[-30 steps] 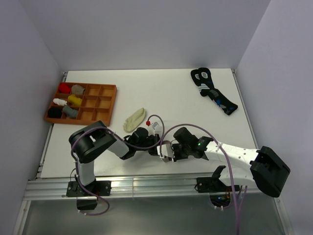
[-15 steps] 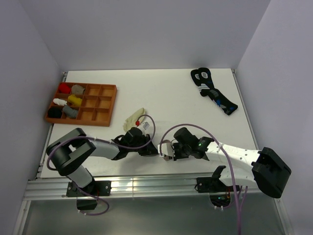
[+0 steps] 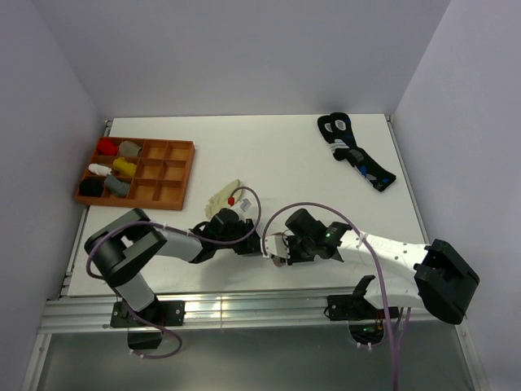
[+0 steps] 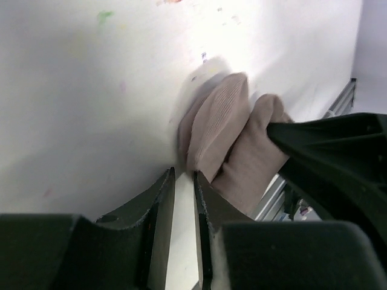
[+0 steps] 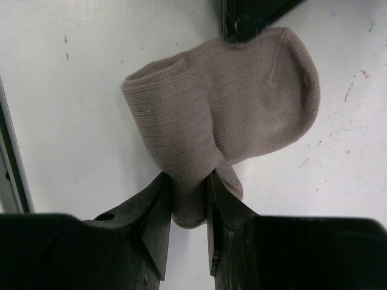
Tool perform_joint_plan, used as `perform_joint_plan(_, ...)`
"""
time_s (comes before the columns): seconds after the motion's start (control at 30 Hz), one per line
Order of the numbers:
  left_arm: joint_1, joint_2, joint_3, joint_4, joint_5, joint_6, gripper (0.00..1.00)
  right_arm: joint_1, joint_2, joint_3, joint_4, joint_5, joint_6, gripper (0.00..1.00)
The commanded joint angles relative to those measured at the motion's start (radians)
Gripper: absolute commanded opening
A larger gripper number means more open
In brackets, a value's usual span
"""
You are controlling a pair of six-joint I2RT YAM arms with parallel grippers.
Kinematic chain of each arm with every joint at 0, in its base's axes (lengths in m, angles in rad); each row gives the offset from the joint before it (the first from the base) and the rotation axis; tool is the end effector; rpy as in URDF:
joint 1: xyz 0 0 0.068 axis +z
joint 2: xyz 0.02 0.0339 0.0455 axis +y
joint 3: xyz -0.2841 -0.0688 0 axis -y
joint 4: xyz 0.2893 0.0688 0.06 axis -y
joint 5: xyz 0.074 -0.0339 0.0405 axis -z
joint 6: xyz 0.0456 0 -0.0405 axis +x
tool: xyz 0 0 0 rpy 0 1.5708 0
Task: Roll the socks
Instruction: Roll the sock at the center of the board.
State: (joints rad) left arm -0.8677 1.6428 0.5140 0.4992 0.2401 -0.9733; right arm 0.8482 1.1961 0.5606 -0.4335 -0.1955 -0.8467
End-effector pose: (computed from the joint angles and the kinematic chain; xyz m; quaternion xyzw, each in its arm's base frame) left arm 0.1948 -0.2466 0.0914 0.0075 0.8865 -0.4229 0.1876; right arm 0.1531 0.1871 0.1504 -0.7387 0.6199 0.0947 0.2470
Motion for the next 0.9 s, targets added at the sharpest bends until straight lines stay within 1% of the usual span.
perform_joint_plan(0.0, 0.003, 0.08, 0.021, 0.117, 0.056, 0.002, 0.25, -0.003, 0.014, 0.044, -0.088, 0.004, 0.034, 0.13)
perform_joint_plan(0.07, 0.003, 0.115, 0.034, 0.13, 0.064, -0.004, 0.25, -0.005, 0.023, 0.054, -0.096, 0.008, 0.051, 0.13)
perform_joint_plan(0.27, 0.003, 0.172, 0.101, 0.084, 0.062, 0.01, 0.2, -0.003, 0.094, 0.129, -0.172, -0.022, 0.107, 0.13)
perform_joint_plan(0.37, 0.001, 0.193, 0.129, 0.061, 0.062, 0.016, 0.18, -0.005, 0.154, 0.183, -0.227, -0.061, 0.129, 0.13)
perform_joint_plan(0.5, 0.01, 0.219, 0.143, 0.064, 0.07, 0.015, 0.16, -0.021, 0.288, 0.265, -0.312, -0.14, 0.152, 0.13)
perform_joint_plan(0.77, 0.045, 0.201, 0.067, 0.153, 0.079, -0.007, 0.17, -0.158, 0.531, 0.424, -0.433, -0.239, 0.172, 0.13)
perform_joint_plan(0.87, 0.052, 0.187, 0.029, 0.176, 0.068, -0.025, 0.21, -0.219, 0.606, 0.476, -0.471, -0.28, 0.156, 0.13)
